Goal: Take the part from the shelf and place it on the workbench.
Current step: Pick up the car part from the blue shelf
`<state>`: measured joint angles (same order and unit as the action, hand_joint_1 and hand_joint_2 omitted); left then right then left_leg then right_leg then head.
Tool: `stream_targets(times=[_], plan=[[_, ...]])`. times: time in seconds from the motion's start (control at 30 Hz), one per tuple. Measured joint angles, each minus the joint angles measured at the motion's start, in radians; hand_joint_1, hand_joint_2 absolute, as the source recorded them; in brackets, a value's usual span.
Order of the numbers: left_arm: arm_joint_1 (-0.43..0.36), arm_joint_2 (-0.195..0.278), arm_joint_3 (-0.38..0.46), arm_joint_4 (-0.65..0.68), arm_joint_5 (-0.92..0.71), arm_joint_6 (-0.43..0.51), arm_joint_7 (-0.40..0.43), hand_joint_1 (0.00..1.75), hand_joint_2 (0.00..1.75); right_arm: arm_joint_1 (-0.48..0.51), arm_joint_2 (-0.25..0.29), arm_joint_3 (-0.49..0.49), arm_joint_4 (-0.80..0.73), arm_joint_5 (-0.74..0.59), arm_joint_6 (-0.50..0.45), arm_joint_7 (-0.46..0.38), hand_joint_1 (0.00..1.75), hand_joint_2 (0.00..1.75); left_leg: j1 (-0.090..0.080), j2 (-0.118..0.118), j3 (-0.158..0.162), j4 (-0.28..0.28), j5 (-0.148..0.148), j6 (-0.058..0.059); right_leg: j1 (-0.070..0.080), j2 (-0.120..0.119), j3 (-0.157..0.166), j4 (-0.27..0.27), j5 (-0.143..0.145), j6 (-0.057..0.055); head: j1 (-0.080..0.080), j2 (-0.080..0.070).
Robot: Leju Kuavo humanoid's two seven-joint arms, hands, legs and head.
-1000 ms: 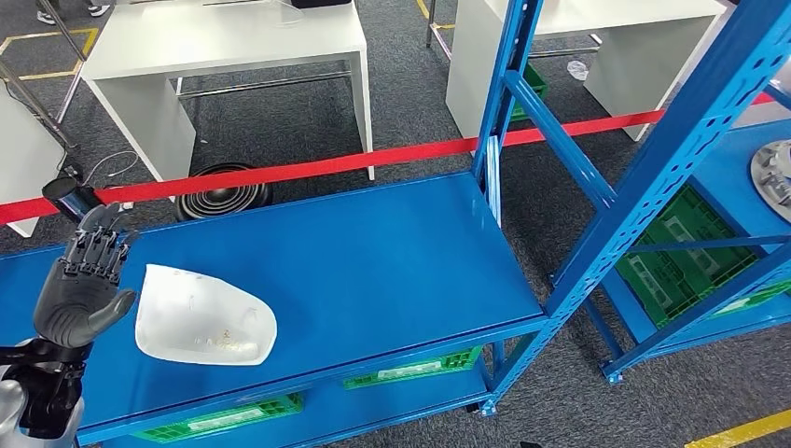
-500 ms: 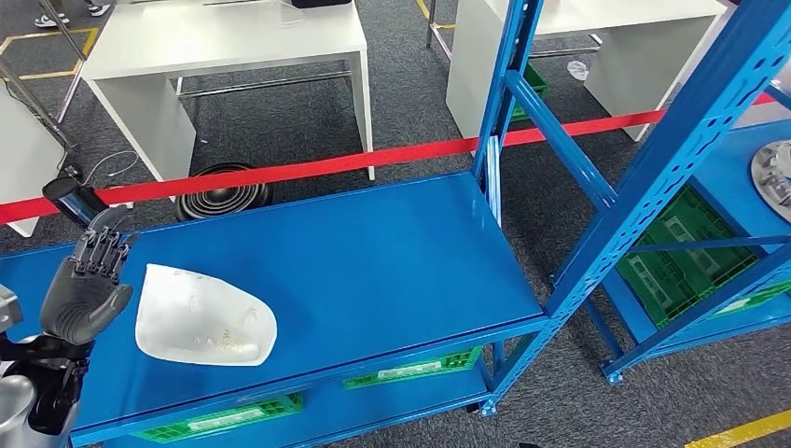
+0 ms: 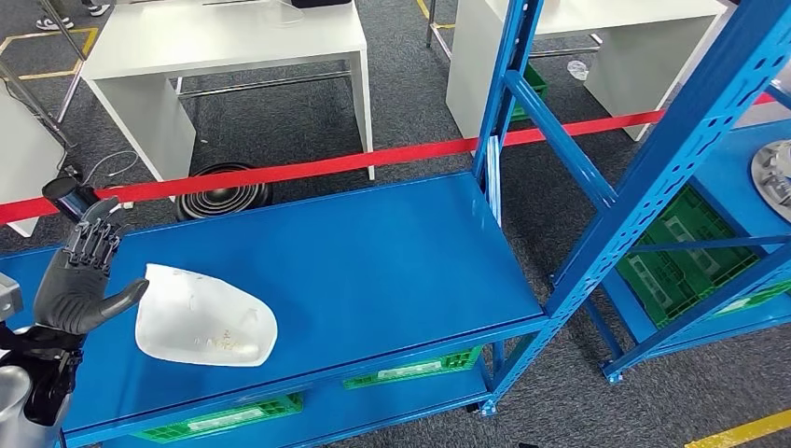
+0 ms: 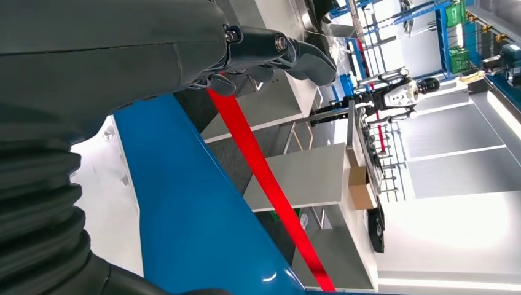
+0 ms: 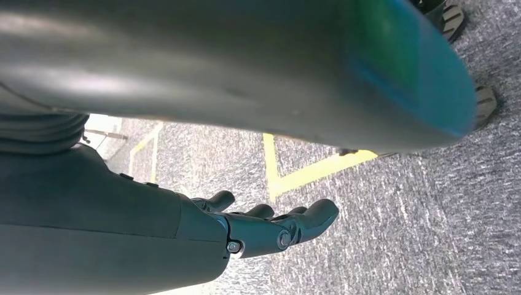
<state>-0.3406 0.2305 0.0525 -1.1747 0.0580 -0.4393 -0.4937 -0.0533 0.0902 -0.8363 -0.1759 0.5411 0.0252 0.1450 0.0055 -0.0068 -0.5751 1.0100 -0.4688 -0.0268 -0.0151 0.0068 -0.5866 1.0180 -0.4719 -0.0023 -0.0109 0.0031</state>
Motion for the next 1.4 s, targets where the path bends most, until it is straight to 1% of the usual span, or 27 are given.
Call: stream_targets(times=[0.3, 0.37, 0.4, 0.43, 0.47, 0.53, 0.57, 0.6, 0.63, 0.67, 0.8, 0.97, 1.03, 1.13, 1.3, 1.4], plan=[[-0.002, 0.003, -0.001, 0.001, -0.006, 0.003, 0.000, 0.00, 1.75, 0.000, 0.001, -0.001, 0.000, 0.000, 0.000, 0.000, 0.00, 0.00, 0.000, 0.000, 0.000, 0.000, 0.000, 0.000, 0.000, 0.000, 0.000, 0.000, 0.000, 0.000, 0.000, 0.000], [-0.002, 0.007, -0.002, 0.001, -0.021, 0.013, 0.000, 0.00, 1.75, 0.000, 0.001, -0.001, 0.000, 0.001, 0.001, -0.001, 0.00, 0.00, 0.000, 0.000, 0.000, 0.000, 0.000, 0.000, 0.000, 0.000, 0.000, 0.000, 0.000, 0.000, 0.000, 0.000], [-0.002, 0.013, -0.005, 0.001, -0.044, 0.035, -0.002, 0.00, 1.75, 0.000, 0.001, -0.001, 0.000, 0.003, 0.002, -0.004, 0.00, 0.00, 0.000, 0.000, 0.000, 0.000, 0.000, 0.000, 0.000, 0.000, 0.000, 0.000, 0.000, 0.000, 0.000, 0.000], [-0.003, 0.022, -0.011, -0.001, -0.113, 0.113, 0.003, 0.00, 1.75, 0.000, 0.001, -0.001, 0.000, 0.008, 0.004, -0.009, 0.00, 0.00, 0.000, 0.000, 0.000, 0.000, 0.000, 0.000, 0.000, 0.000, 0.000, 0.000, 0.000, 0.000, 0.000, 0.000], [-0.003, 0.032, -0.019, -0.004, -0.203, 0.214, 0.014, 0.00, 1.75, 0.000, 0.001, -0.001, 0.000, 0.013, 0.005, -0.013, 0.00, 0.00, 0.000, 0.000, 0.000, 0.000, 0.000, 0.000, 0.000, 0.000, 0.000, 0.000, 0.000, 0.000, 0.000, 0.000], [-0.007, 0.052, -0.045, -0.011, -0.470, 0.472, 0.069, 0.00, 1.75, 0.000, 0.002, -0.001, 0.000, 0.026, 0.008, -0.019, 0.00, 0.00, 0.000, 0.000, 0.000, 0.000, 0.000, 0.000, 0.000, 0.000, 0.000, 0.000, 0.000, 0.000, 0.000, 0.000], [-0.013, 0.059, -0.060, -0.010, -0.596, 0.562, 0.104, 0.00, 1.75, 0.000, 0.002, -0.001, 0.000, 0.030, 0.008, -0.018, 0.00, 0.00, 0.000, 0.000, 0.000, 0.000, 0.000, 0.000, 0.000, 0.000, 0.000, 0.000, 0.000, 0.000, 0.000, 0.000], [-0.020, 0.065, -0.078, -0.006, -0.715, 0.633, 0.139, 0.00, 1.75, 0.000, 0.002, 0.000, 0.000, 0.034, 0.007, -0.017, 0.00, 0.00, 0.000, 0.000, 0.000, 0.000, 0.000, 0.000, 0.000, 0.000, 0.000, 0.000, 0.000, 0.000, 0.000, 0.000], [-0.027, 0.070, -0.094, 0.000, -0.810, 0.679, 0.166, 0.00, 1.75, -0.001, 0.002, 0.000, 0.000, 0.038, 0.008, -0.016, 0.00, 0.00, 0.000, -0.001, 0.000, 0.000, 0.000, 0.000, 0.000, -0.001, 0.000, 0.000, 0.000, 0.000, 0.000, 0.000], [-0.035, 0.075, -0.107, 0.009, -0.883, 0.706, 0.186, 0.00, 1.75, -0.002, 0.002, 0.000, 0.000, 0.042, 0.008, -0.015, 0.00, 0.00, 0.000, -0.001, 0.000, 0.000, 0.000, 0.000, 0.000, -0.001, 0.000, 0.000, 0.000, 0.000, 0.000, 0.000], [-0.079, 0.090, -0.151, 0.082, -1.068, 0.740, 0.208, 0.00, 1.75, -0.003, 0.002, 0.000, 0.000, 0.054, 0.016, -0.011, 0.00, 0.00, 0.000, 0.000, 0.000, 0.000, 0.000, 0.000, 0.000, 0.000, 0.000, 0.000, 0.000, 0.000, 0.000, 0.000], [-0.168, 0.092, -0.208, 0.230, -1.221, 0.832, 0.199, 0.00, 1.75, -0.005, 0.002, 0.000, 0.000, 0.062, 0.021, -0.010, 0.00, 0.00, 0.000, 0.000, 0.000, 0.000, 0.000, 0.000, 0.000, 0.000, 0.000, 0.000, 0.000, 0.000, 0.000, 0.000], [-0.191, 0.084, -0.225, 0.272, -1.234, 0.848, 0.189, 0.00, 1.75, -0.005, 0.002, 0.000, 0.000, 0.062, 0.020, -0.009, 0.00, 0.00, 0.000, 0.000, 0.000, 0.000, 0.000, 0.000, 0.000, 0.000, 0.000, 0.000, 0.000, 0.000, 0.000, 0.000], [-0.206, 0.067, -0.244, 0.301, -1.228, 0.843, 0.170, 0.00, 1.75, -0.005, 0.002, 0.000, 0.000, 0.058, 0.018, -0.005, 0.00, 0.00, 0.000, 0.000, 0.000, 0.000, 0.000, 0.000, 0.000, 0.000, 0.000, 0.000, 0.000, 0.000, 0.000, 0.000], [-0.213, 0.049, -0.259, 0.306, -1.162, 0.815, 0.126, 0.00, 1.75, -0.005, 0.006, -0.002, 0.000, 0.056, 0.015, 0.005, 0.00, 0.00, 0.000, 0.000, 0.000, 0.000, -0.001, -0.001, 0.000, 0.000, 0.000, 0.000, 0.000, 0.000, 0.000, 0.000], [-0.217, 0.045, -0.263, 0.306, -1.143, 0.808, 0.117, 0.00, 1.75, -0.005, 0.007, -0.005, 0.000, 0.056, 0.013, 0.003, 0.00, 0.00, 0.000, 0.000, 0.000, 0.000, -0.001, -0.001, 0.000, 0.000, 0.000, 0.000, 0.000, 0.000, 0.000, 0.000]])
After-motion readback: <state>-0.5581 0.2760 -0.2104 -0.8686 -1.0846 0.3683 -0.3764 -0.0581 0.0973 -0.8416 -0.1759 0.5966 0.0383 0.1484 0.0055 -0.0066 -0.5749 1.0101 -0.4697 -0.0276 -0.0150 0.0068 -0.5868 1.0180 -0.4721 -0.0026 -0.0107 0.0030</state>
